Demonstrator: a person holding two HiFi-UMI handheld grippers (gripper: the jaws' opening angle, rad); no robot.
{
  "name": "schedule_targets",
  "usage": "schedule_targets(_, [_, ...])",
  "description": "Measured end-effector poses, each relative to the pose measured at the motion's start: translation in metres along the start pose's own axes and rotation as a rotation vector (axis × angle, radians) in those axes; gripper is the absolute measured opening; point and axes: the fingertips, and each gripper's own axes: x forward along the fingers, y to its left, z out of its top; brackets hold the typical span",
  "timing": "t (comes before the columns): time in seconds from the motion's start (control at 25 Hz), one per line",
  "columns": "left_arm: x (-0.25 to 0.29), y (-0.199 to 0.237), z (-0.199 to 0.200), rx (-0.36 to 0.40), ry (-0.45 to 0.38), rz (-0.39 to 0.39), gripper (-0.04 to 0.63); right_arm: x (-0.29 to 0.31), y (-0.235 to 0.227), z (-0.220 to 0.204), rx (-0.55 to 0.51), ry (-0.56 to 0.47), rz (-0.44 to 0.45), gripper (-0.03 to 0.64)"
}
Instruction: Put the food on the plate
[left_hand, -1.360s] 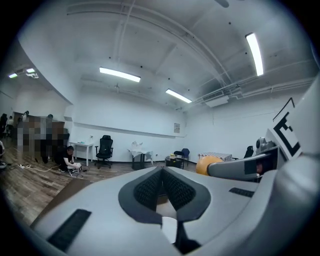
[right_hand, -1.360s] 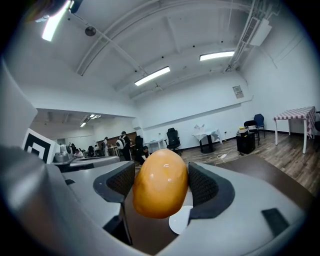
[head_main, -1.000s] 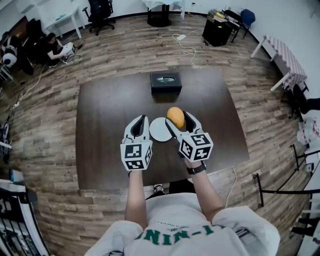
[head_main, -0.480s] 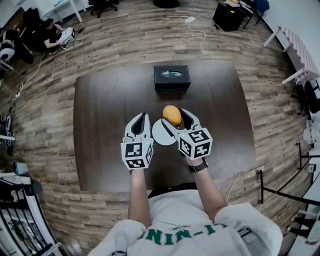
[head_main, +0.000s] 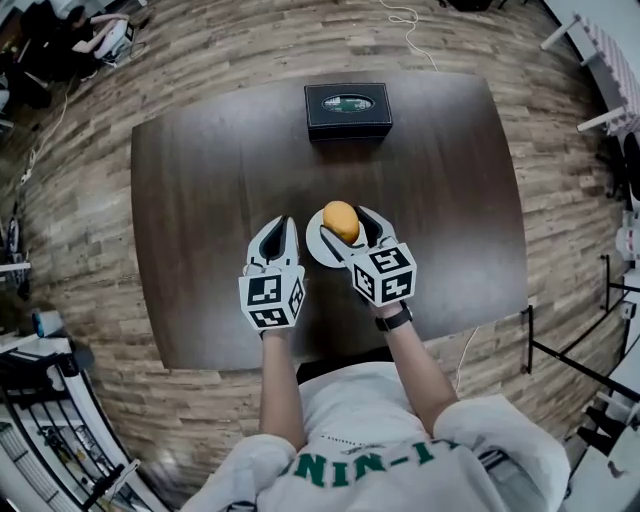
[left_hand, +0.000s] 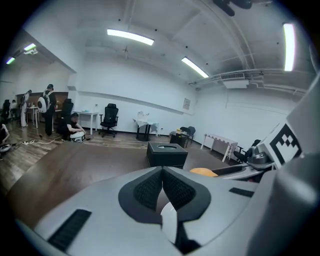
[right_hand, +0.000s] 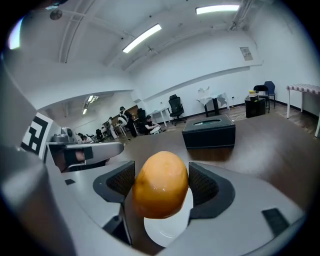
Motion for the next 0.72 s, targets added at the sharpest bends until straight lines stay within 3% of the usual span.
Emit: schedule_targets(0.72, [0.039,0.002,-0.063,-0.042,0.103,-0.012,0.014,0.053,-0.041,-0.099,0.038,0.183,-0.070,0.344])
